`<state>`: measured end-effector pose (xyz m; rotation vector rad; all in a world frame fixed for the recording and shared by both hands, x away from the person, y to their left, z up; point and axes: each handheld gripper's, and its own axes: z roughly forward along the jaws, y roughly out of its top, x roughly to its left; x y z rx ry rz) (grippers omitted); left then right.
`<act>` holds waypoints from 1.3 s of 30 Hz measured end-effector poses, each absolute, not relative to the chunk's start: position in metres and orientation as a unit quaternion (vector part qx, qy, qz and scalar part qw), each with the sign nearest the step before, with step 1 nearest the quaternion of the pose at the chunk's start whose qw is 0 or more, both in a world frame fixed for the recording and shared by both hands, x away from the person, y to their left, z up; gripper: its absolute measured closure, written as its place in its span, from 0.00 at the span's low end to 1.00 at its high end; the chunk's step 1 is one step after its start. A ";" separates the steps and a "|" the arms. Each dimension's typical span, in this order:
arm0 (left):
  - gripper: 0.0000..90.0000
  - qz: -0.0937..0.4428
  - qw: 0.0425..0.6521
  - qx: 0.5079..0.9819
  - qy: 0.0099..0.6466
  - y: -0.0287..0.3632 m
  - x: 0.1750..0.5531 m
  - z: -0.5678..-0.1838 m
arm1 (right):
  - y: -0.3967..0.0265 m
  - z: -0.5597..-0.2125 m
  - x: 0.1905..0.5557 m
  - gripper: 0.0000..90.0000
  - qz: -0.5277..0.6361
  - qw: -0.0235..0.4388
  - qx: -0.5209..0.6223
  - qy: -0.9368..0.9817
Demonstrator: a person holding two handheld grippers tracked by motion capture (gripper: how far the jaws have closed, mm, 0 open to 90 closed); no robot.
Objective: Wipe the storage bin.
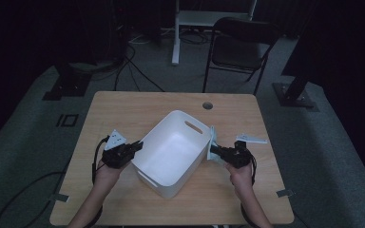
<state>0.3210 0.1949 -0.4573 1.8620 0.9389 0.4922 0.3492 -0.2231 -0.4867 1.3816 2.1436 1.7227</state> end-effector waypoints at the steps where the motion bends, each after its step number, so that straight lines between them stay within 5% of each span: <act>1: 0.97 0.202 0.479 0.763 0.384 0.195 0.321 -0.457 | -0.223 -0.488 0.350 0.93 0.558 0.030 0.451 0.695; 39: 0.96 0.205 0.476 0.762 0.388 0.193 0.320 -0.457 | -0.218 -0.536 0.370 0.93 0.480 -0.034 0.505 0.717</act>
